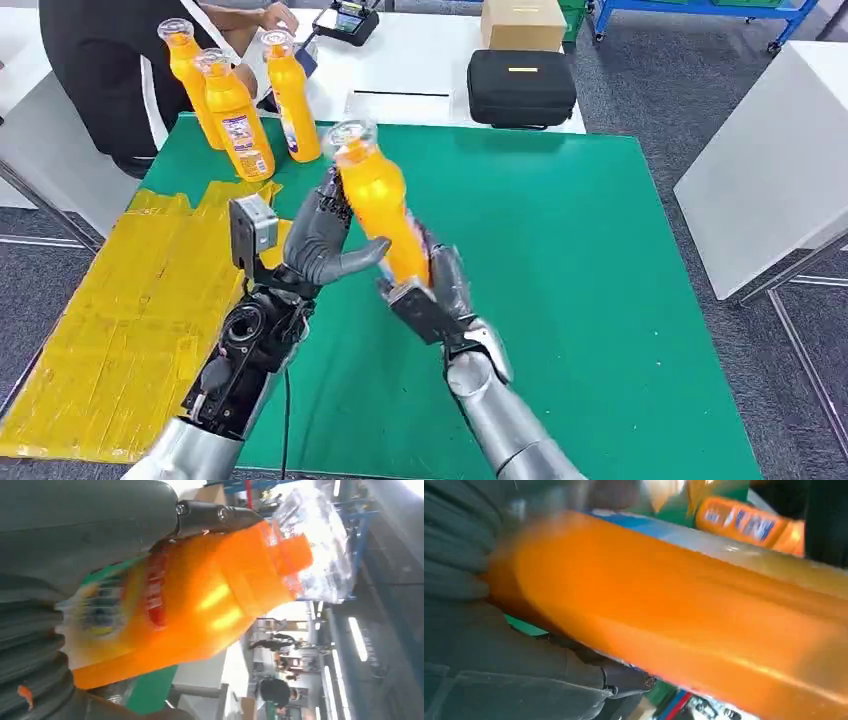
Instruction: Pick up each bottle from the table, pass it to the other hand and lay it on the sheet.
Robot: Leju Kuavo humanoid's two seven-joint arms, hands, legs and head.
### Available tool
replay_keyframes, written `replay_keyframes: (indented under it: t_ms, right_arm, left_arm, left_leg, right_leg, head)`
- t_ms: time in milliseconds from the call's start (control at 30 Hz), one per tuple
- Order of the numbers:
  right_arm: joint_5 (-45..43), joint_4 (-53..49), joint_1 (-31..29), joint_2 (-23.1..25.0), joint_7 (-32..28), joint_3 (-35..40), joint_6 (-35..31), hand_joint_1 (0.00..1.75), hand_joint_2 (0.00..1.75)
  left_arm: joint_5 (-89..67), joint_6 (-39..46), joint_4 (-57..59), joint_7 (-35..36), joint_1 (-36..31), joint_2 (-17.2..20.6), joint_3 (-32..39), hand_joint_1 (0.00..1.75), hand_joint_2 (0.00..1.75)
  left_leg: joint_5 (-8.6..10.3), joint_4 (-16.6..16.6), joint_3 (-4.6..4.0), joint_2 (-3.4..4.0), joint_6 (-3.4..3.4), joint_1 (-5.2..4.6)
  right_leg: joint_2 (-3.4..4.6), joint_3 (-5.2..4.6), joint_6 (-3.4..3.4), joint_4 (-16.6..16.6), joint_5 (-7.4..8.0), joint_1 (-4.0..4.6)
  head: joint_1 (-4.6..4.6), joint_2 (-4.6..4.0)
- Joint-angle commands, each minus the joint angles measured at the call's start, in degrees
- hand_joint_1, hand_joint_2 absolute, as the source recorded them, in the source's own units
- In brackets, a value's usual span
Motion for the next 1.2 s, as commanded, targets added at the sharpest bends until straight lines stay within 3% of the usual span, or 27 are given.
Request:
replay_keyframes:
  t_ms: [33, 600, 633, 667, 700, 1200]
  right_arm:
    - [0.24, 0.34, 1.25, -0.96, 0.27, 10.75, -2.47, 1.75, 1.75]
    - [-0.08, -3.04, 2.5, -2.04, 1.49, 14.66, -5.18, 1.75, 1.75]
    - [-0.59, -2.78, 2.4, -2.13, 1.51, 14.68, -5.4, 1.75, 1.75]
    - [-0.79, -2.78, 2.36, -2.19, 1.54, 14.7, -5.5, 1.75, 1.75]
    - [-0.89, -2.81, 2.32, -2.24, 1.59, 14.66, -5.53, 1.75, 1.75]
    - [-3.02, -5.77, 3.42, -2.66, 0.36, 12.9, -6.39, 1.75, 1.75]
  left_arm:
    - [0.17, 0.88, 9.17, -0.68, -4.86, 0.39, -2.01, 0.0, 1.75]
    - [0.29, 2.1, 12.41, -1.62, -5.28, -0.26, -0.25, 0.0, 1.75]
    - [0.34, 2.66, 12.21, -1.88, -5.04, -0.32, 0.27, 0.14, 1.75]
    - [0.54, 2.67, 12.09, -2.0, -4.91, -0.33, 0.56, 1.45, 1.75]
    - [0.61, 2.71, 12.03, -2.05, -4.86, -0.29, 0.7, 1.75, 1.75]
    - [1.32, 2.62, 11.72, -2.35, -4.5, -0.49, 1.36, 1.75, 1.75]
  left_leg:
    - [-0.08, -0.01, 0.21, 0.0, -0.12, 0.07]
    - [-0.09, 0.0, 0.19, 0.08, -0.1, 0.04]
    - [-0.16, 0.02, 0.31, 0.09, -0.14, 0.05]
    - [-0.06, 0.0, 0.12, 0.05, -0.08, 0.03]
    - [-0.16, 0.04, 0.3, 0.1, -0.14, 0.05]
    - [-0.12, 0.01, 0.23, 0.08, -0.12, 0.03]
  right_leg:
    - [-0.08, 0.24, -0.11, -0.04, -0.07, 0.09]
    - [0.0, 0.19, -0.1, -0.02, -0.07, 0.05]
    - [-0.02, 0.32, -0.14, 0.0, -0.13, 0.07]
    - [-0.02, 0.13, -0.08, -0.02, -0.05, 0.04]
    - [-0.01, 0.31, -0.14, 0.01, -0.14, 0.07]
    - [-0.01, 0.24, -0.12, 0.01, -0.1, 0.04]
  head:
    - [0.04, 0.0]
    - [0.04, 0.0]
    - [0.07, 0.0]
    - [0.04, 0.0]
    - [0.07, 0.0]
    - [0.07, 0.0]
